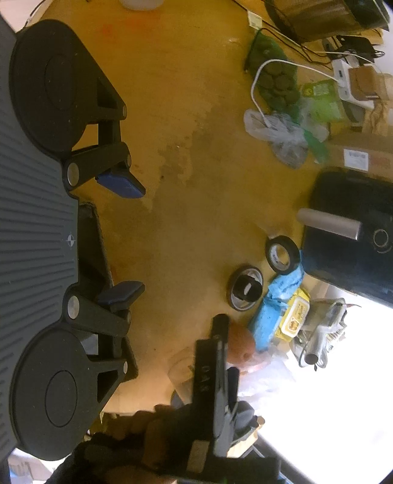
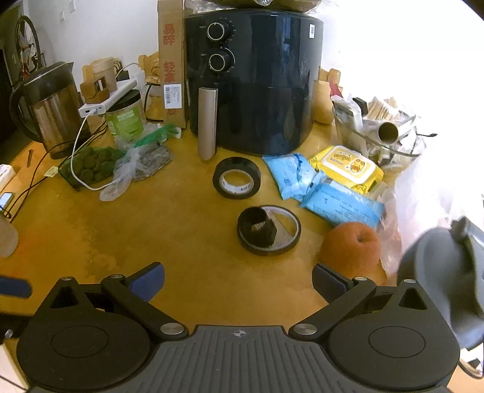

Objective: Organize rigid objects
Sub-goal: 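Lift both open grippers up away from the box, then grasp the black hexagonal holder inside the clear ring with the right gripper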

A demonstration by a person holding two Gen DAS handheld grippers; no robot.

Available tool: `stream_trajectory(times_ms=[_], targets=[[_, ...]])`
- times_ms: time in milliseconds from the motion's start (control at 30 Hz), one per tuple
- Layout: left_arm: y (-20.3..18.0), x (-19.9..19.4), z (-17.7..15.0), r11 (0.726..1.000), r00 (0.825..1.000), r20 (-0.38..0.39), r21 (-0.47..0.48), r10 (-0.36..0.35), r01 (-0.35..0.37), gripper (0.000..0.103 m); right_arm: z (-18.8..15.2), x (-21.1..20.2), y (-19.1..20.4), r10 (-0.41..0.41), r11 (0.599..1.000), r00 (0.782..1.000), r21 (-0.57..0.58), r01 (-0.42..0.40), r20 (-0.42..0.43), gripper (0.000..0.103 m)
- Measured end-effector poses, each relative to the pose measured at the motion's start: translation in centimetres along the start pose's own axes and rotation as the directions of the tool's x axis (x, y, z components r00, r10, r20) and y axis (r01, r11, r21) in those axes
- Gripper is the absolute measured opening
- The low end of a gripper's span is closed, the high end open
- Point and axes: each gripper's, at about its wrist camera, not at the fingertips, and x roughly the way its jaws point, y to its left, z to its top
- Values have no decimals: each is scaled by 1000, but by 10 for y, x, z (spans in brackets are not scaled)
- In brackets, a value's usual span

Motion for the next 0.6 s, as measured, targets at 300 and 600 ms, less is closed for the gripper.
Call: stream_trajectory(times_ms=[300, 600], targets=[[14, 1, -10, 999, 1000, -20, -48, 9, -10, 60, 5, 40, 0, -27, 999, 1000, -27, 27, -4, 94], [28, -2, -14, 995, 999, -20, -95, 25, -27, 60, 12, 74, 7, -96, 991, 995, -92, 95, 0, 77]])
